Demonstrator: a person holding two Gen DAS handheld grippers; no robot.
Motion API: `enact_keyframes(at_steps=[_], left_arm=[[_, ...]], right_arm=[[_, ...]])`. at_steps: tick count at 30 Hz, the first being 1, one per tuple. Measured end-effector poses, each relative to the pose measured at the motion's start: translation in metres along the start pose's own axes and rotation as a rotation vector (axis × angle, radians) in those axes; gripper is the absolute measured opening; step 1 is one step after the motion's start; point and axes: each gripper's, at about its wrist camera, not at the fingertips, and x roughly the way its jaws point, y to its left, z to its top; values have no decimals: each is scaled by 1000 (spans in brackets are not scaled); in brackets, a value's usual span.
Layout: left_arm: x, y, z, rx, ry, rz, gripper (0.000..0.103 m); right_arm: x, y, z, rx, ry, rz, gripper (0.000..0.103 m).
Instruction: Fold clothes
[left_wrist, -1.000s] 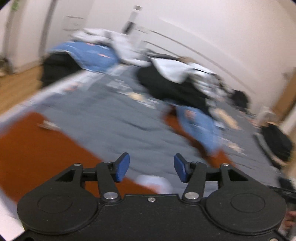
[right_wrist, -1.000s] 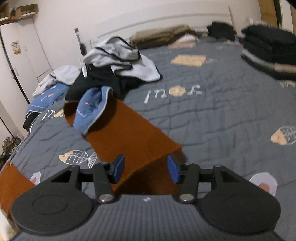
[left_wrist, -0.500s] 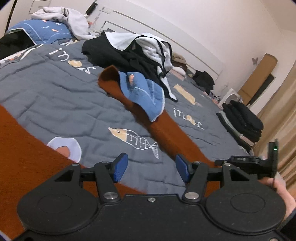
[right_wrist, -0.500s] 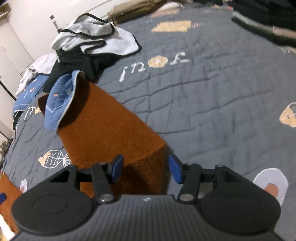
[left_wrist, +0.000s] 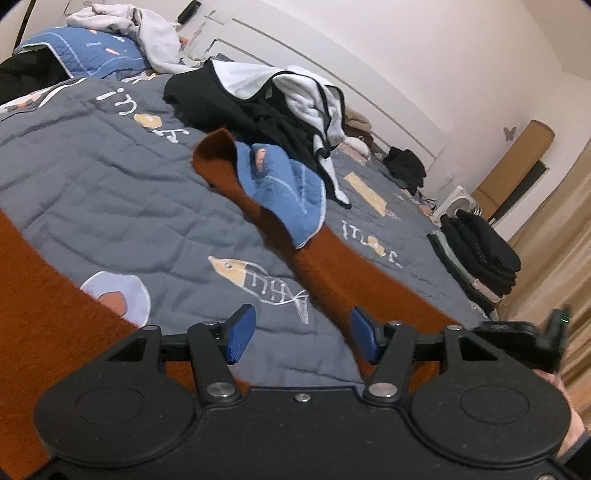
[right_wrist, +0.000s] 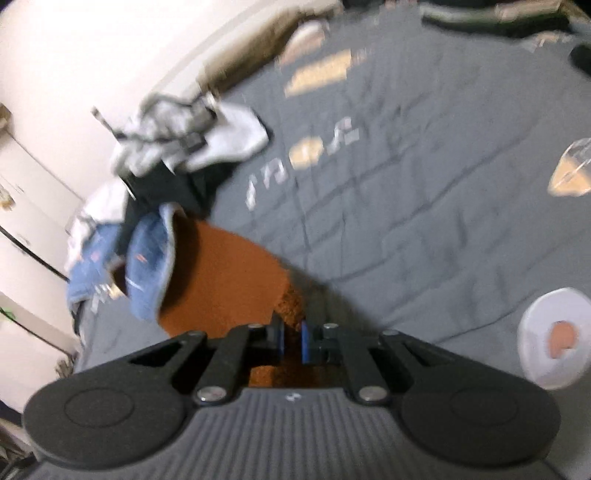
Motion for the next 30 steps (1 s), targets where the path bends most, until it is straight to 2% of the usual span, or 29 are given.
enact_keyframes(at_steps=[4, 7, 11, 14, 17, 20, 21, 23, 25, 26, 27, 30], left_arm=[[0, -7, 1, -3, -5, -25, 57], [0, -13, 1, -6, -8, -44, 57], [1, -17, 0, -15, -3, -59, 57], [2, -20, -2, -20, 5, -66, 57], [3, -24, -5, -17, 19, -74, 57], [7, -30, -8, -2, 46, -85, 57], [8, -32, -9, 4, 57, -88, 57], [10, -36, -12, 24, 75, -96, 57], [10, -39, -14, 38, 78, -102, 57], [10, -41, -14, 43, 78, -106, 57], [10, -42, -14, 44, 77, -110, 57], [11, -45, -14, 39, 76, -114, 57]], right_arm=[[-76, 9, -8, -24, -145, 33, 7], [-131, 13, -26, -60, -231, 21, 7], [-192, 6, -60, -97, -293, -54, 7], [-219, -11, -74, -128, -288, -160, 7], [-229, -26, -88, -201, -179, -262, 9], [-222, -38, -91, -229, -77, -345, 10], [-222, -40, -92, -231, -59, -355, 12], [-229, -37, -85, -234, -80, -342, 16], [-232, -27, -76, -261, -116, -325, 29], [-228, -19, -71, -292, -128, -310, 43], [-225, -11, -65, -323, -140, -296, 50], [-190, 13, -50, -438, -115, -252, 58]])
